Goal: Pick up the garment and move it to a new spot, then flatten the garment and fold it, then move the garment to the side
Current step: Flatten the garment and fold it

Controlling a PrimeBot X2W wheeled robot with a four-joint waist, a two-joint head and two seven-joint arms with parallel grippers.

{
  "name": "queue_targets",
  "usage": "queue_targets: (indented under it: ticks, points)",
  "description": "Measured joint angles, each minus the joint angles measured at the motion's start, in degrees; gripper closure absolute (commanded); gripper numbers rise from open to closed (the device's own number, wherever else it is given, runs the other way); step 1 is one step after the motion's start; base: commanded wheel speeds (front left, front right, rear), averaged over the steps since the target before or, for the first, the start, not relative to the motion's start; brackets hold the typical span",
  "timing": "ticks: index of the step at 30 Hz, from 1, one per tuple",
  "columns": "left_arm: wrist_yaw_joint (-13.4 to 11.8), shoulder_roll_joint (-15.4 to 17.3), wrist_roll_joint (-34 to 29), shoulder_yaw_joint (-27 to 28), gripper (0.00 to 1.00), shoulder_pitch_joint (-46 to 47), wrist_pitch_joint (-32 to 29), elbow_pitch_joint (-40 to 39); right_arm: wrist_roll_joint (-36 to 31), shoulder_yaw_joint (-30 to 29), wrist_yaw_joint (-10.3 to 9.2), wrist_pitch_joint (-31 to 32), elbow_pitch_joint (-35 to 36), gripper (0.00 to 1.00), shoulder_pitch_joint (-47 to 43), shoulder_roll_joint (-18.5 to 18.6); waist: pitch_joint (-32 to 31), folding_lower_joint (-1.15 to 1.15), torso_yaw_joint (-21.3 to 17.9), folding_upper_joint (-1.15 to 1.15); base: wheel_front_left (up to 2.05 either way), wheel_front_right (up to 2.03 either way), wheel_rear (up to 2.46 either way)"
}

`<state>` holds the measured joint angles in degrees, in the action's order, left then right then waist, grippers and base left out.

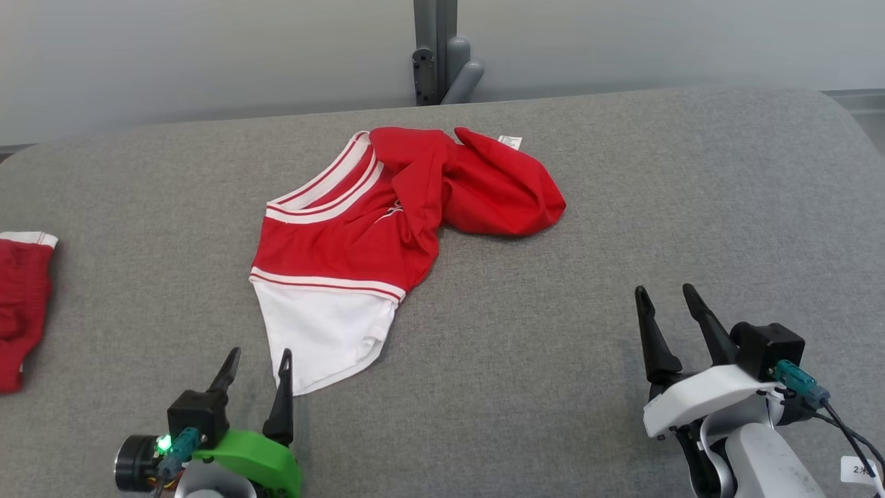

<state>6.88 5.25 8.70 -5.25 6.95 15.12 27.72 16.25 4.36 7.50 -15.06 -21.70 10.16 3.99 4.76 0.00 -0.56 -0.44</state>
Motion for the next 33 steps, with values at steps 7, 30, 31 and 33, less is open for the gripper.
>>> queue_targets:
  ticks: [7, 30, 31, 33]
  points:
    - [0.2, -2.0, -0.2, -1.9, 0.0, 3.3, 0.0, -0.3, 0.1, 1.9, 0.0, 0.0, 0.1, 0.0, 1.1, 0.8, 1.7, 0.0, -1.5, 0.0, 0.0, 0.0, 0.0]
    - [-2.8, -2.4, 9.0, -16.1, 0.0, 7.4, 0.0, -5.1, 13.8, 14.4, 0.0, 9.5, -23.3, 0.0, 40.6, 8.0, 10.8, 0.0, 14.0, 0.0, 0.0, 0.0, 0.0]
    - [-2.9, -2.4, 9.3, -16.6, 0.0, 7.4, 0.0, -5.2, 14.6, 13.9, 0.0, 10.0, -24.7, 0.0, 41.8, 8.1, 11.2, 0.0, 14.9, 0.0, 0.0, 0.0, 0.0]
    - [-3.3, -2.4, 9.9, -17.3, 0.0, 7.5, 0.0, -5.5, 14.8, 14.3, 0.0, 11.3, -27.2, 0.0, 43.8, 8.9, 12.1, 0.0, 16.7, 0.0, 0.0, 0.0, 0.0]
